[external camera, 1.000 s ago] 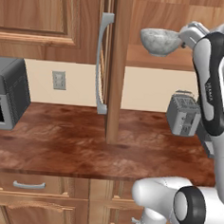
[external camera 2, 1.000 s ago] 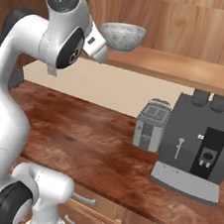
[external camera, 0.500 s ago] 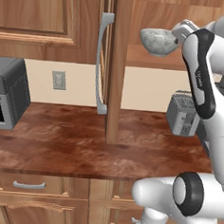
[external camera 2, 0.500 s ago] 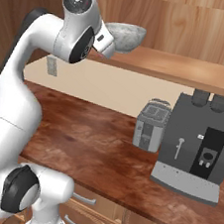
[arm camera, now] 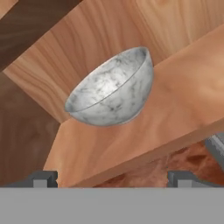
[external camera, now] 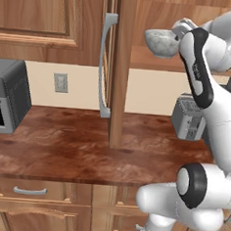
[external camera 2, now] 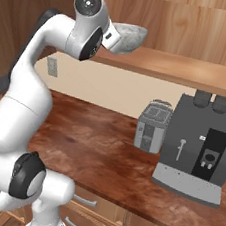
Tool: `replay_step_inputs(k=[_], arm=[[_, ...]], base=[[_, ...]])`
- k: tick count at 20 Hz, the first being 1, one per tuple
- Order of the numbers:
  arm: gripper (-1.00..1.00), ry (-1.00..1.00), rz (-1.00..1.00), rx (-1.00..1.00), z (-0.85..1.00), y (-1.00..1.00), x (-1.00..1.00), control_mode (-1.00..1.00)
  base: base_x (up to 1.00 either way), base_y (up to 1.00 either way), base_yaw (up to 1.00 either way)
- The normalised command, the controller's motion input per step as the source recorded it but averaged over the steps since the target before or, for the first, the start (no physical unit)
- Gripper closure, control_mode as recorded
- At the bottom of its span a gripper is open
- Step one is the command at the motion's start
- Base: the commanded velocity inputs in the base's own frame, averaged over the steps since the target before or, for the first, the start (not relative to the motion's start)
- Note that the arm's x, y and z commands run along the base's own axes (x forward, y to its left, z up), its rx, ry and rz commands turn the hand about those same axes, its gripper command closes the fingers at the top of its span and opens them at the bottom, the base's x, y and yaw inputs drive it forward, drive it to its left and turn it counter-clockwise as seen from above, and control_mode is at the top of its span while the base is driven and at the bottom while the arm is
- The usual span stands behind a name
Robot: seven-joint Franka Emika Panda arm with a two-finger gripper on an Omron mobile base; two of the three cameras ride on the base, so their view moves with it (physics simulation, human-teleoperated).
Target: Pick up the bowls from the cabinet and place each bowl in front of a stool on the dining counter.
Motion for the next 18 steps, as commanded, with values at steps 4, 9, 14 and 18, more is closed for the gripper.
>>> replay_step_inputs(k=[4,9,14,18], arm=[[-1.00,-0.02,0.00,0.00,-0.03,-0.04,0.47,-1.00],[-1.00,0.00,0.00,0.00,-0.02,-0.06,0.48,-1.00],[-1.00,0.00,0.00,0.00,0.00,-0.12,0.44,-1.00],[-1.00,0.00,0.00,0.00,0.00,-0.17,0.38,-1.00]], base=[[0.00,0.00,0.00],[0.00,0.00,0.00],[0.00,0.00,0.00],[0.00,0.00,0.00]])
